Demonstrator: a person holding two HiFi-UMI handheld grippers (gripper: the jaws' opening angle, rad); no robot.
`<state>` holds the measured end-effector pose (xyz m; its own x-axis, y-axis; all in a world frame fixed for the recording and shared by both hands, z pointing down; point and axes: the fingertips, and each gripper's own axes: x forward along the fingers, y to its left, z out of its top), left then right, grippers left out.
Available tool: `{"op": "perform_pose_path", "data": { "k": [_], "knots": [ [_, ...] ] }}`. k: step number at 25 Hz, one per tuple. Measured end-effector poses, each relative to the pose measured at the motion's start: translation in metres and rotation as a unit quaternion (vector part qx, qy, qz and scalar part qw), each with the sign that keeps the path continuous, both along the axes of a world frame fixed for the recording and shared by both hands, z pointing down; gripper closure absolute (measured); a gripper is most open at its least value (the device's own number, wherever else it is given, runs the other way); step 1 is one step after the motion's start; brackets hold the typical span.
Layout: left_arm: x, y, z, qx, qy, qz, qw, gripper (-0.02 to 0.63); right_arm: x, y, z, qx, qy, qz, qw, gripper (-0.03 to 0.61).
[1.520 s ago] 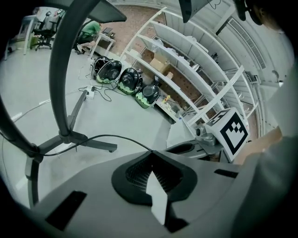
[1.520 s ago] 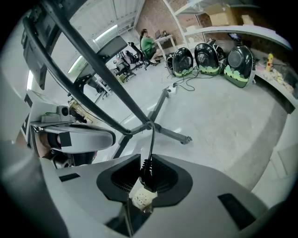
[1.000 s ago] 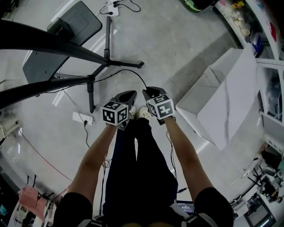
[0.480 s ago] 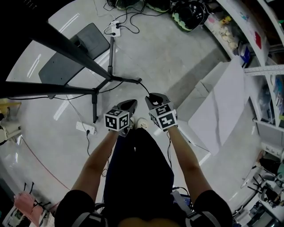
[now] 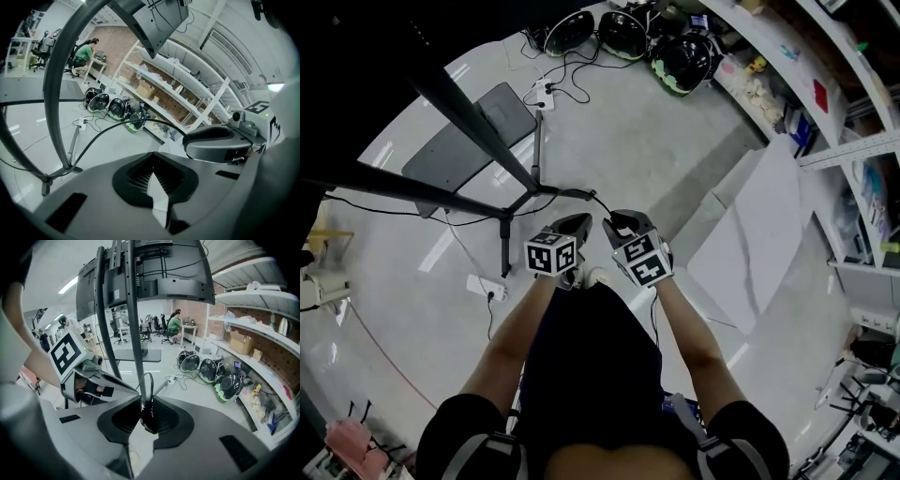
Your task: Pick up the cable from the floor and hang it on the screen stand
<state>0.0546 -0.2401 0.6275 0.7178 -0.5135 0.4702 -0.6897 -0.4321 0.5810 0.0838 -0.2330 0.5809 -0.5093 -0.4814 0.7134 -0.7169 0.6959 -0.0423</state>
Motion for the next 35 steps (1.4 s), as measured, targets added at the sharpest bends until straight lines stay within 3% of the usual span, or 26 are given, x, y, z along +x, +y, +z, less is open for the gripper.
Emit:
{"op": "perform_pose_path", "data": {
  "k": [6, 13, 20, 27, 35],
  "knots": [
    [-0.001, 0.014, -0.040, 0.014, -0.015, 0.005, 0.9998, 0.607, 0.007, 0.006, -0.052, 0.039, 0.022, -0.022, 0.999, 0.489],
    [-0.006, 0.025, -0.088, 0.033, 0.004, -0.008, 0.9994, 0.607, 0.004, -0.014, -0.117, 0.115, 0.060, -0.058, 0.990, 0.489],
    [-0.026, 0.010, -0.125, 0.062, 0.009, -0.030, 0.9976, 0.607, -0.012, -0.035, -0.165, 0.164, 0.047, -0.073, 0.983, 0.489],
    [-0.045, 0.006, -0.149, 0.077, 0.005, -0.037, 0.9964, 0.607, -0.031, -0.049, -0.195, 0.196, 0.055, -0.113, 0.972, 0.489],
    [-0.078, -0.009, -0.199, 0.108, 0.001, -0.062, 0.9922, 0.607, -0.076, -0.065, -0.248, 0.238, 0.029, -0.173, 0.955, 0.489]
  ]
}}
